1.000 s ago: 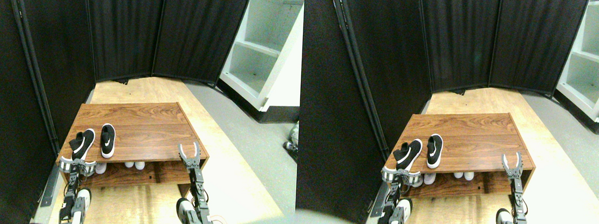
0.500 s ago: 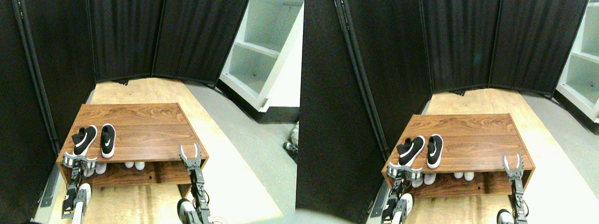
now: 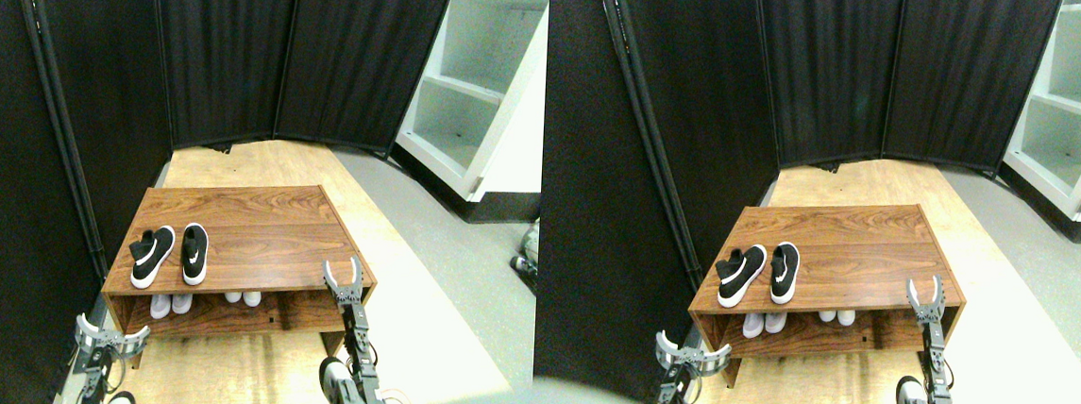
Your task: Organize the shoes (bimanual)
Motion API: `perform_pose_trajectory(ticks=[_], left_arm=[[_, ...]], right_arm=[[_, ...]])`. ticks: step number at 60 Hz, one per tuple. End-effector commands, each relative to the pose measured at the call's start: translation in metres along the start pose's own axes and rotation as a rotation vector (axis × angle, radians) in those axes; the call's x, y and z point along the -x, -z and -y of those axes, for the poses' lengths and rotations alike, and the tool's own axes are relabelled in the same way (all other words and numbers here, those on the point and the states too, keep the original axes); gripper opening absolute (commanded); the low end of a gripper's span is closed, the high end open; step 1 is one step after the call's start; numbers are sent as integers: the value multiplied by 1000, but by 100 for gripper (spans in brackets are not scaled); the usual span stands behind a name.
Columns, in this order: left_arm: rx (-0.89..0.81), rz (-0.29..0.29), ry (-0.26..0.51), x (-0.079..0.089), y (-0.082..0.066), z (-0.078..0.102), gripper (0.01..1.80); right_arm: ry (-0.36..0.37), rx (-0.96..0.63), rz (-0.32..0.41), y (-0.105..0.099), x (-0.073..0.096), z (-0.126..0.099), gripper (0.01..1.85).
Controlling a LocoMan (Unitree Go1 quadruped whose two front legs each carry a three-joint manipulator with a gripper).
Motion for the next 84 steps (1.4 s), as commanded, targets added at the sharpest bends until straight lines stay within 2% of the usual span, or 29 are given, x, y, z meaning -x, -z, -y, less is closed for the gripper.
perform_pose_trajectory(ticks=[1, 3, 4, 6, 9, 11, 15, 21, 26, 34, 36, 37, 41, 58, 69, 73, 75, 84], left_arm=[[-55, 66, 68, -9, -24, 8, 66], [-87, 100, 86, -14, -34, 10, 42], [-131, 105, 99, -17, -39, 10, 34], [-149, 109, 107, -19, -41, 11, 30], [-186, 126, 142, -31, -55, 11, 1], [-215, 114, 154, -36, -59, 14, 1], [-308, 133, 167, -50, -66, 19, 1], [-334, 147, 144, -64, -68, 24, 1], [-339, 126, 151, -78, -67, 24, 1], [-319, 99, 99, -108, -55, 11, 1], [-312, 98, 95, -109, -54, 10, 1], [-264, 106, 68, -115, -48, 6, 1], [-288, 122, 52, -118, -41, 3, 1], [-246, 97, -26, -124, -8, -7, 1], [-192, 84, -59, -121, 7, -1, 1], [-185, 64, -62, -122, 12, 0, 1], [-208, 36, -58, -122, 18, 2, 1], [-184, 2, -73, -124, 30, 5, 1]], right_arm=[[-36, -4, 18, -1, -3, -5, 45], [-35, -4, 18, -1, -3, -5, 47], [-36, -3, 20, -1, -3, -5, 47], [-36, -4, 20, -1, -3, -4, 48], [-28, -23, 19, -1, -3, -6, 47], [-28, -18, 18, -1, -3, -5, 47], [-27, -16, 18, -2, -2, -6, 47], [-29, -15, 19, -1, -3, -6, 47], [-32, -13, 19, -1, -4, -6, 47], [-30, -24, 20, -3, -4, -5, 43], [-30, -24, 20, -3, -4, -5, 43], [-32, -22, 22, -3, -4, -5, 43], [-31, -21, 25, -4, -4, -4, 44], [-43, -16, 33, -6, -4, -5, 46], [-51, -18, 50, -8, -3, -6, 46], [-55, -22, 45, -8, -2, -5, 46], [-53, -29, 46, -9, -1, -5, 48], [-56, -12, 58, -11, 0, -4, 49]])
